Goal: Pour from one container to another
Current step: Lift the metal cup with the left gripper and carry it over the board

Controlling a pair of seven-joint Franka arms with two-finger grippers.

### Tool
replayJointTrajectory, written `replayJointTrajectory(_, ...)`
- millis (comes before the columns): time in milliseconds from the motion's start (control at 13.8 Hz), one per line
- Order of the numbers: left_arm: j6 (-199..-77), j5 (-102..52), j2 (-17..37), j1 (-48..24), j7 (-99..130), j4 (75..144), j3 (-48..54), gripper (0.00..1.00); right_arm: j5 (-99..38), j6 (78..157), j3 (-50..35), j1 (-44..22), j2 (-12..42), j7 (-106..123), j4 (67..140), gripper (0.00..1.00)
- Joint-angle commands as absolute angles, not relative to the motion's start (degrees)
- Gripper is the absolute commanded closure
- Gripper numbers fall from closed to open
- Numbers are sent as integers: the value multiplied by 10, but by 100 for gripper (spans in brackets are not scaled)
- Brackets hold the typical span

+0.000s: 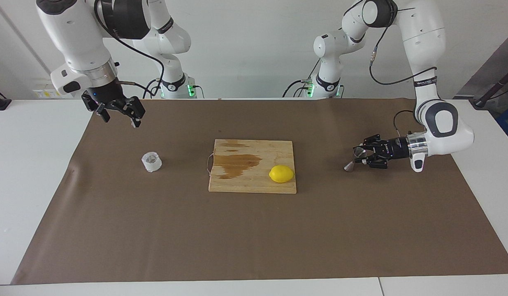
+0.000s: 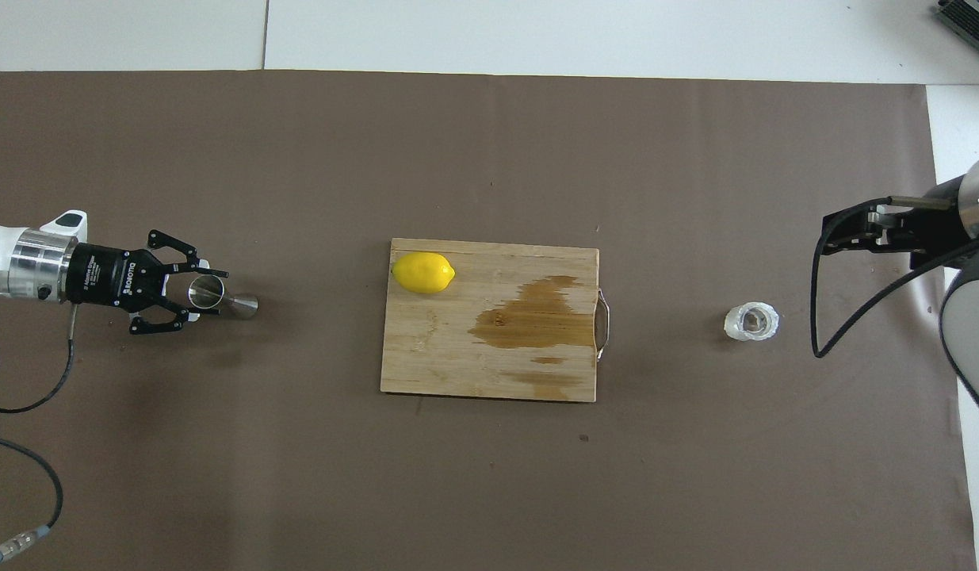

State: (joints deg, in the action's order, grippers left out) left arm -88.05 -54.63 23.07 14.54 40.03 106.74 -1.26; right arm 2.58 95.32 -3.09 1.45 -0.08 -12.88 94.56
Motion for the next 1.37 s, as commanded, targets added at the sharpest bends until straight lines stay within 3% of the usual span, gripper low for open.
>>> replayJointTrajectory(0,-860,-564,223,141,417,1065,-13,100,20,947,-33,21,-9,-121,951,0)
replayJointTrajectory(506,-879,-649,205,35,510,1056,-3,100,20,947,-33,21,-9,-121,950,0)
replayJointTrajectory(940,-1001,-746,182,-68,605,1055,1,100,20,947,-33,21,-9,-121,950,0)
replayJointTrajectory(1302,-1128,-802,166,-92,674,1055,70,100,20,947,-33,21,-9,-121,951,0)
